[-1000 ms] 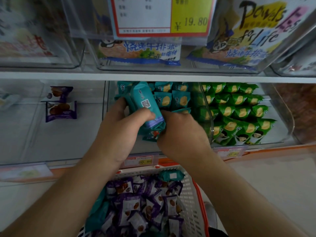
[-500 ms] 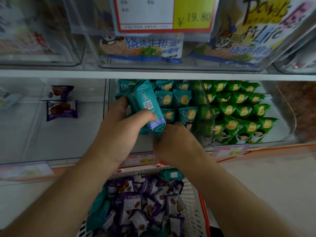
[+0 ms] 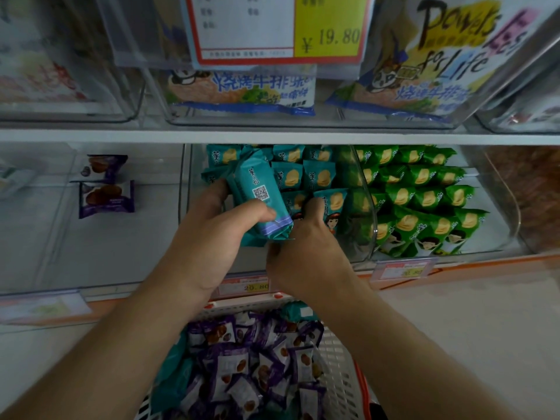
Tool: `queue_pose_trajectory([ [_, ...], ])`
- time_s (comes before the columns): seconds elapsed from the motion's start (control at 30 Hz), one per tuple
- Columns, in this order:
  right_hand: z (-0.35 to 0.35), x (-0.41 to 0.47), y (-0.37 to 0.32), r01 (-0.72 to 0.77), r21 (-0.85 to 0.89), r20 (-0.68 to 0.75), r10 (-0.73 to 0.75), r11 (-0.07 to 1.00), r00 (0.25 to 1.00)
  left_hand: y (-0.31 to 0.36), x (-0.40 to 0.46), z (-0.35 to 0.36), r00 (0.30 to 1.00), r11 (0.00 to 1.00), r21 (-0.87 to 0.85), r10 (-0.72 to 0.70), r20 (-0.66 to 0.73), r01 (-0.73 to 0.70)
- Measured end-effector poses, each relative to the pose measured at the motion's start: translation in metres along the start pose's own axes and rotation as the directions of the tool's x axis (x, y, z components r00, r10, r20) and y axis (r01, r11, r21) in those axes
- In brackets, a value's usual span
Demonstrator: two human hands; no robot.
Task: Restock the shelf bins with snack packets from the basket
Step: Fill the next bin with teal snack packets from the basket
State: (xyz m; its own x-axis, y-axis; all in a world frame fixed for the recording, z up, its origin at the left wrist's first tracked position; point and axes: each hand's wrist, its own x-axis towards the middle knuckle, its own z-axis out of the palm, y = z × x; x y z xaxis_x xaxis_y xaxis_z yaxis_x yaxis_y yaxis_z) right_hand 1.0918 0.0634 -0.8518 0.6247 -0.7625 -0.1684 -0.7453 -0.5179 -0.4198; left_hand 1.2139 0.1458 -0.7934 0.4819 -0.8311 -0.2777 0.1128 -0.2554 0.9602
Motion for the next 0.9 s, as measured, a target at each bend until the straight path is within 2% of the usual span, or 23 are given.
queue_pose_trajectory([
  [0.13,-0.007,0.005,0.008,0.046,0.008,0.022,-0.046,0.999,0.999,-0.001,0.000,0.000,1.000,0.988,-0.151,-0.019,-0.002,0.019],
  [0.17,-0.014,0.005,0.007,0.030,0.039,0.016,-0.031,0.999,0.999,-0.002,0.000,-0.001,0.999,0.973,-0.226,-0.032,0.009,0.033],
  [0.2,-0.021,0.007,0.007,-0.030,0.152,0.005,0.029,0.988,1.000,-0.001,0.000,-0.001,0.998,0.946,-0.320,-0.045,0.041,0.056],
  [0.23,-0.030,0.010,0.003,-0.115,0.357,0.031,0.111,0.927,0.993,0.000,-0.001,-0.003,0.994,0.905,-0.417,-0.054,0.093,0.088],
  [0.27,-0.039,0.013,-0.001,-0.217,0.578,0.110,0.188,0.787,0.976,0.002,-0.002,-0.004,0.987,0.854,-0.506,-0.049,0.155,0.122],
  [0.3,-0.047,0.012,-0.007,-0.315,0.746,0.233,0.214,0.587,0.949,0.005,-0.003,-0.005,0.977,0.801,-0.578,-0.035,0.210,0.153],
  [0.33,-0.055,0.011,-0.011,-0.398,0.825,0.338,0.215,0.401,0.916,0.007,-0.003,-0.007,0.967,0.746,-0.641,-0.016,0.253,0.179],
  [0.37,-0.059,0.010,-0.014,-0.439,0.850,0.393,0.204,0.292,0.897,0.008,-0.003,-0.009,0.958,0.691,-0.694,0.003,0.286,0.205],
  [0.4,-0.061,0.009,-0.014,-0.438,0.865,0.405,0.175,0.244,0.897,0.007,-0.002,-0.010,0.950,0.637,-0.736,0.016,0.312,0.231],
  [0.47,-0.061,0.003,-0.012,-0.331,0.899,0.319,0.089,0.285,0.943,0.009,-0.001,-0.012,0.931,0.574,-0.771,0.040,0.363,0.276],
  [0.57,-0.057,-0.001,-0.007,-0.207,0.893,0.210,0.038,0.399,0.977,0.009,-0.002,-0.012,0.921,0.601,-0.749,0.051,0.385,0.280],
  [0.73,-0.057,0.003,-0.004,-0.140,0.857,0.137,0.041,0.497,0.990,0.015,-0.002,-0.003,0.971,0.714,-0.665,-0.090,0.222,0.219],
  [0.8,-0.059,0.006,0.001,-0.180,0.891,0.142,0.119,0.417,0.983,0.013,0.000,-0.001,0.976,0.777,-0.591,-0.151,0.159,0.216],
  [0.9,-0.064,0.009,0.008,-0.280,0.948,0.230,0.276,0.154,0.933,0.008,0.007,-0.003,0.984,0.906,-0.385,-0.178,0.027,0.175],
])
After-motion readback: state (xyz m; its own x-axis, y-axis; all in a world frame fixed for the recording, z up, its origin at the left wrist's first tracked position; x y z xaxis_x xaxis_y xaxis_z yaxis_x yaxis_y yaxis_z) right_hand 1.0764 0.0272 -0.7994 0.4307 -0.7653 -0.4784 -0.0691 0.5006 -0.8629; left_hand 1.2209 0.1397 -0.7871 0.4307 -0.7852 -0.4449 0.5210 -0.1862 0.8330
